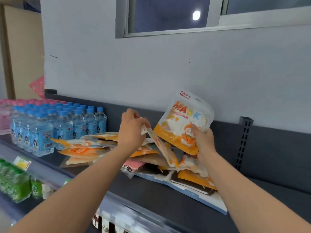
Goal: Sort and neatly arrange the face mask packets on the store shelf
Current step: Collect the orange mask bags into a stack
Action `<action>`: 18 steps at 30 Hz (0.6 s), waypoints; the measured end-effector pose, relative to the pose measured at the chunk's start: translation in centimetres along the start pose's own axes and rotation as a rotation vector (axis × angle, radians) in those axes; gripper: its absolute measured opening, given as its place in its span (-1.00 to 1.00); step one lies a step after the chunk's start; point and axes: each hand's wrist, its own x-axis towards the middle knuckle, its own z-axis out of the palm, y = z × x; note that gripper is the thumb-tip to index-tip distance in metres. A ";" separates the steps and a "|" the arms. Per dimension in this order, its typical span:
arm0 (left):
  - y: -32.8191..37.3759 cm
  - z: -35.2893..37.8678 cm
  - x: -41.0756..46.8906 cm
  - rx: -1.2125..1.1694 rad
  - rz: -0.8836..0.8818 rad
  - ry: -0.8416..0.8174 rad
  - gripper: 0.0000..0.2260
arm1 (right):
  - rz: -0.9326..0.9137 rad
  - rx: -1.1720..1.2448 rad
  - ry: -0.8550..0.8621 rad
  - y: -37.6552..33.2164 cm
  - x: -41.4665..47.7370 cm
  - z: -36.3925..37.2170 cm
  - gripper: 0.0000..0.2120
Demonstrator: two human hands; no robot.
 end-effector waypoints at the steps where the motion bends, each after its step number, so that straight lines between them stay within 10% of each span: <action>1: -0.5 -0.4 0.5 -0.161 -0.078 -0.004 -0.78 | 0.079 0.086 -0.062 -0.1 0.0 0.4 -0.61; 8: -2.3 -2.2 1.7 -1.339 -0.717 -0.181 -0.66 | 0.360 0.244 -0.603 1.2 -1.2 3.5 -0.34; 15: -2.9 -1.8 2.3 -1.217 -0.733 -0.290 -0.63 | 0.368 0.196 -0.660 2.4 -1.3 4.8 -0.35; 18: -5.7 -0.6 2.8 -0.711 -0.584 -0.291 -0.78 | 0.324 0.201 -0.457 2.2 -0.5 4.7 -0.54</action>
